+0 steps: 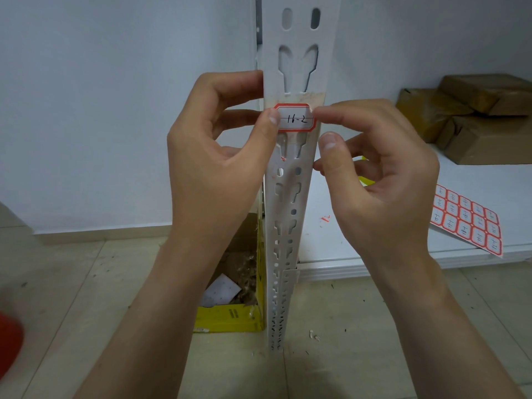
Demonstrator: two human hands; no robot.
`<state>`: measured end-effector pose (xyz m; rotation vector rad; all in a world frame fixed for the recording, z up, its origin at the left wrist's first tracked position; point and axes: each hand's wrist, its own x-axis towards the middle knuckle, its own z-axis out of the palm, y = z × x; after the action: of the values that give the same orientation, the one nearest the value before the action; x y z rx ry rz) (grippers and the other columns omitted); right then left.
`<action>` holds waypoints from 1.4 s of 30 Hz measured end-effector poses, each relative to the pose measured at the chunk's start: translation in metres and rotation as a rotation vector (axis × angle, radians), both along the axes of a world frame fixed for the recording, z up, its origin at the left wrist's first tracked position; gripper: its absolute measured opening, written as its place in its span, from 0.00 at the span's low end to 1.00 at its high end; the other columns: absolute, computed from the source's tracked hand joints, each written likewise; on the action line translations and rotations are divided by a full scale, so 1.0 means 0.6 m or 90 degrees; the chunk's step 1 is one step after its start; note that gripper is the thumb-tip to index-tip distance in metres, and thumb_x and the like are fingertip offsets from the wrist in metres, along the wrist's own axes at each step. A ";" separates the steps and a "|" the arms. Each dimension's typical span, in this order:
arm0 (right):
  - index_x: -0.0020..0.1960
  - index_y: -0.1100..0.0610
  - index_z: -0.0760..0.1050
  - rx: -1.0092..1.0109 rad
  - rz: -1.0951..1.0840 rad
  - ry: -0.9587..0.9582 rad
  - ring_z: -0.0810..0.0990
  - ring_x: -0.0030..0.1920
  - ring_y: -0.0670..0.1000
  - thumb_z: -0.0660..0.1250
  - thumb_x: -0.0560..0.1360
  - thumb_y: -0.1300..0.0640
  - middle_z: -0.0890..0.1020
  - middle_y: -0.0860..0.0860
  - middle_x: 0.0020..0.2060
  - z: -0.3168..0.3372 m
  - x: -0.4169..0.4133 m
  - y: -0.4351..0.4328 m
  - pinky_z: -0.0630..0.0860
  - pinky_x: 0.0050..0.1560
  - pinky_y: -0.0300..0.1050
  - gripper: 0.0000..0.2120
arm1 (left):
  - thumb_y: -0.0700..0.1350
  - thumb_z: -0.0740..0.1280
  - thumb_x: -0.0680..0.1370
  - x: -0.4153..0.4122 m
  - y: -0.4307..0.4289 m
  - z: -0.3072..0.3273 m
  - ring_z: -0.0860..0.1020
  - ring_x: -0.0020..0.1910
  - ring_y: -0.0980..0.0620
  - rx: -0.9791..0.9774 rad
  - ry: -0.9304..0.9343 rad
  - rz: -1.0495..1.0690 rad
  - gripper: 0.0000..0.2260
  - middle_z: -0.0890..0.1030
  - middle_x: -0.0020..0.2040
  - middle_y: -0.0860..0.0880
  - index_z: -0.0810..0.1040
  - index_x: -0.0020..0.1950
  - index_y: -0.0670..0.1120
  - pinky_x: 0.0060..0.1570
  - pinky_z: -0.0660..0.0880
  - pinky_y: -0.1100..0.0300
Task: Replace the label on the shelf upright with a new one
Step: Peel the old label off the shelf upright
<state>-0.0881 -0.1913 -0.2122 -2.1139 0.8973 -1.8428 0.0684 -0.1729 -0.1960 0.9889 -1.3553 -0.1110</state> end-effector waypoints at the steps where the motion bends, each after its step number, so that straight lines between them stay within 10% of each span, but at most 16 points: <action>1: 0.60 0.57 0.82 -0.001 0.001 0.000 0.82 0.41 0.42 0.66 0.82 0.62 0.81 0.48 0.54 0.000 0.000 0.000 0.84 0.39 0.40 0.09 | 0.42 0.70 0.83 0.000 0.000 0.000 0.85 0.58 0.55 0.000 0.000 0.000 0.10 0.83 0.59 0.54 0.75 0.62 0.49 0.51 0.86 0.57; 42: 0.53 0.55 0.80 0.012 0.020 -0.025 0.83 0.41 0.47 0.65 0.78 0.65 0.81 0.49 0.53 -0.002 0.003 0.001 0.83 0.37 0.48 0.08 | 0.42 0.70 0.83 -0.001 0.000 0.001 0.85 0.58 0.56 -0.006 -0.004 0.001 0.09 0.82 0.58 0.56 0.75 0.61 0.51 0.52 0.86 0.58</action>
<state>-0.0862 -0.1905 -0.2134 -2.0613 0.8632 -1.8471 0.0680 -0.1730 -0.1954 0.9831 -1.3602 -0.1008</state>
